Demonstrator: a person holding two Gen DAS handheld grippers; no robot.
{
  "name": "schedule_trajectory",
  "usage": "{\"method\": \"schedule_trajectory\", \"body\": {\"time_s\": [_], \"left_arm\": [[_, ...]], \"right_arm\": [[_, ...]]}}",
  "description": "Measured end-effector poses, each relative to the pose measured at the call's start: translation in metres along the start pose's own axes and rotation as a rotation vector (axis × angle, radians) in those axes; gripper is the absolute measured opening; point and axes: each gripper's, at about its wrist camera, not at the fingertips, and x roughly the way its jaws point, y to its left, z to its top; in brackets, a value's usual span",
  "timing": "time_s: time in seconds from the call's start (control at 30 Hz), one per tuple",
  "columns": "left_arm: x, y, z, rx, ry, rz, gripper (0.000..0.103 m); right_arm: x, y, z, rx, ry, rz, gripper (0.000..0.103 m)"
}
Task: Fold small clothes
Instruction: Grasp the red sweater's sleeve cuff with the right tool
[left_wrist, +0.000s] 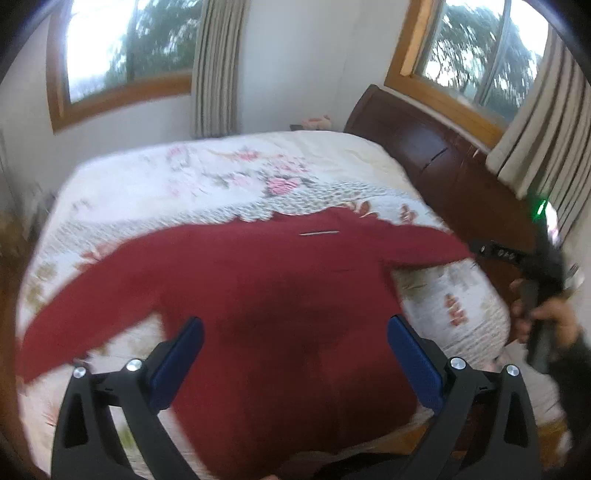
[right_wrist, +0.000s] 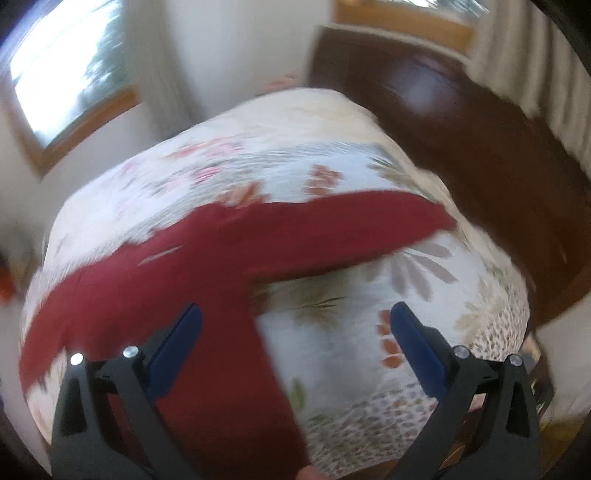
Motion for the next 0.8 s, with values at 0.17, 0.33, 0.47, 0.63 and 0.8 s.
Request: {"method": "schedule_trajectory", "body": {"time_s": [0.17,0.33,0.47,0.63,0.8], "left_arm": [[0.022,0.0,0.007,-0.09,-0.006,0.01,0.1],[0.038,0.003,0.012,-0.155,-0.001,0.008,0.1],[0.06,0.013,0.008,-0.291,0.1,-0.01,0.1],[0.074,0.022,-0.005,-0.414,0.182,0.001,0.099],[0.073,0.016,-0.009,-0.422,0.191,0.02,0.099]], "right_arm": [[0.05,-0.102,0.03,0.228,0.03,-0.007,0.101],[0.101,-0.177,0.05,0.407,0.055,0.058,0.1],[0.14,-0.229,0.054,0.621,0.074,0.177,0.082],[0.18,-0.282,0.055,0.827,0.092,0.245,0.07],[0.208,-0.315,0.049,0.992,0.077,0.341,0.059]]}}
